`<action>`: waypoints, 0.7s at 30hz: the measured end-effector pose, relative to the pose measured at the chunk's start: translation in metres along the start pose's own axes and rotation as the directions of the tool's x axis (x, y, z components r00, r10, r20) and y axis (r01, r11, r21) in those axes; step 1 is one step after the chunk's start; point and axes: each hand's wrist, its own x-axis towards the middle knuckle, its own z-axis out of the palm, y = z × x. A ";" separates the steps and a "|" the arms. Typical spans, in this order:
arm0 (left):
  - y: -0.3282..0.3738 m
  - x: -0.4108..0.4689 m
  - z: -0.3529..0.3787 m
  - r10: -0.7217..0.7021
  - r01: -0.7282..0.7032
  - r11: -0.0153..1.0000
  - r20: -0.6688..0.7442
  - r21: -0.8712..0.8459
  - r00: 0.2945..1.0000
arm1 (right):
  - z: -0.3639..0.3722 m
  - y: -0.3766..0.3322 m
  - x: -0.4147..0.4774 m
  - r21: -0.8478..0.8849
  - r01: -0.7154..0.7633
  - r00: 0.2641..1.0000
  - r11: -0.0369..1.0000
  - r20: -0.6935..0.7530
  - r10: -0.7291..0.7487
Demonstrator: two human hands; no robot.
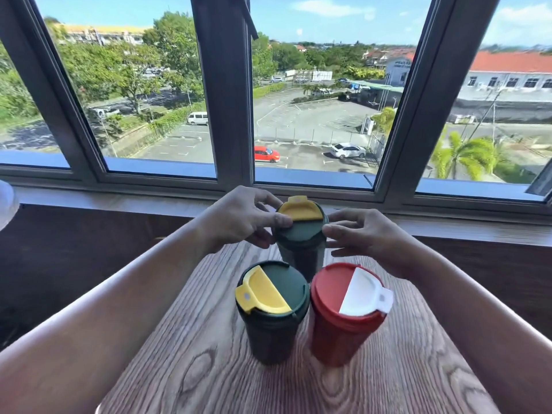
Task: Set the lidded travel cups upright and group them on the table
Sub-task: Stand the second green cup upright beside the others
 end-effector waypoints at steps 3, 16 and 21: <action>0.001 -0.005 0.004 -0.013 0.013 0.999 0.023 0.031 1.000 | -0.002 0.005 -0.006 0.037 -0.022 0.998 0.999 0.054 0.020; 0.007 -0.018 0.013 -0.040 0.036 0.996 0.043 0.087 0.998 | -0.008 0.013 -0.012 0.033 -0.043 0.989 0.999 0.140 0.038; 0.009 -0.020 0.014 -0.061 0.057 0.992 0.030 0.109 0.998 | -0.010 0.015 -0.011 0.019 -0.028 0.988 0.999 0.151 0.025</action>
